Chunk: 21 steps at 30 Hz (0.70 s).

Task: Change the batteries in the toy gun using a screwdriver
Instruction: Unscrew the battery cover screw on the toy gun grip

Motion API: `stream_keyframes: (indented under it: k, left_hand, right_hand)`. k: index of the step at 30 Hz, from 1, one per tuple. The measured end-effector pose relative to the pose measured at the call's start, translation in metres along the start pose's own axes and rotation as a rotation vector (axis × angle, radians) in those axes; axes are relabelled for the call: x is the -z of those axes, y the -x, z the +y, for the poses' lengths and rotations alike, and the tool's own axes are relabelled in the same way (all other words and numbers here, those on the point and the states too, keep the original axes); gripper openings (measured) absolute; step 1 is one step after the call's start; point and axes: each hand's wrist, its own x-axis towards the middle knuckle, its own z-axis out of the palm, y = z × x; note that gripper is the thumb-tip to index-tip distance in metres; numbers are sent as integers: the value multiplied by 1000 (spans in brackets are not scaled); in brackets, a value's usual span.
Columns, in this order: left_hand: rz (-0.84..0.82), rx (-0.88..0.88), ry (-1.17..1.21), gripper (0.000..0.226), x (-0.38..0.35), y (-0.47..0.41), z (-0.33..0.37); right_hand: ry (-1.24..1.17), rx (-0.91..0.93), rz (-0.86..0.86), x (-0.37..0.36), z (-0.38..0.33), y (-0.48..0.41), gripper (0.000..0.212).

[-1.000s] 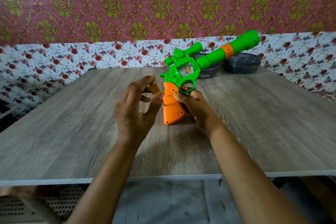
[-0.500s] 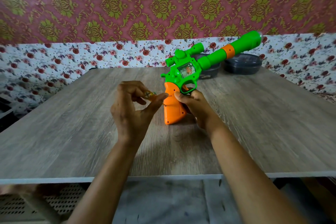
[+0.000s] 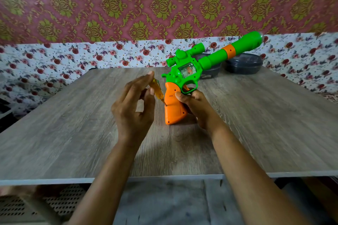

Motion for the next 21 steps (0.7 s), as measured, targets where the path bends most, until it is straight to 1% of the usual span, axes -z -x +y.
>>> stream_keyframes:
  k: [3, 6, 9, 14, 17, 21]
  left_hand:
    - [6, -3, -17, 28, -1, 1, -3]
    - [8, 28, 20, 25, -1, 1, -3]
    - [44, 63, 57, 20, -1, 0, -3]
    - [100, 78, 112, 26, -2, 0, -3]
    - [79, 119, 145, 29, -3, 1, 0]
    - [34, 91, 161, 25, -2, 0, 1]
  right_hand:
    - [-6, 5, 0, 0, -1, 1, 31]
    - [3, 27, -6, 0, -1, 2, 32]
    - [14, 36, -10, -1, -1, 4, 33]
    - [19, 28, 3, -1, -2, 3, 33]
    - [12, 17, 8, 0, -3, 3, 33]
    - [-1, 15, 10, 0, -2, 3, 32]
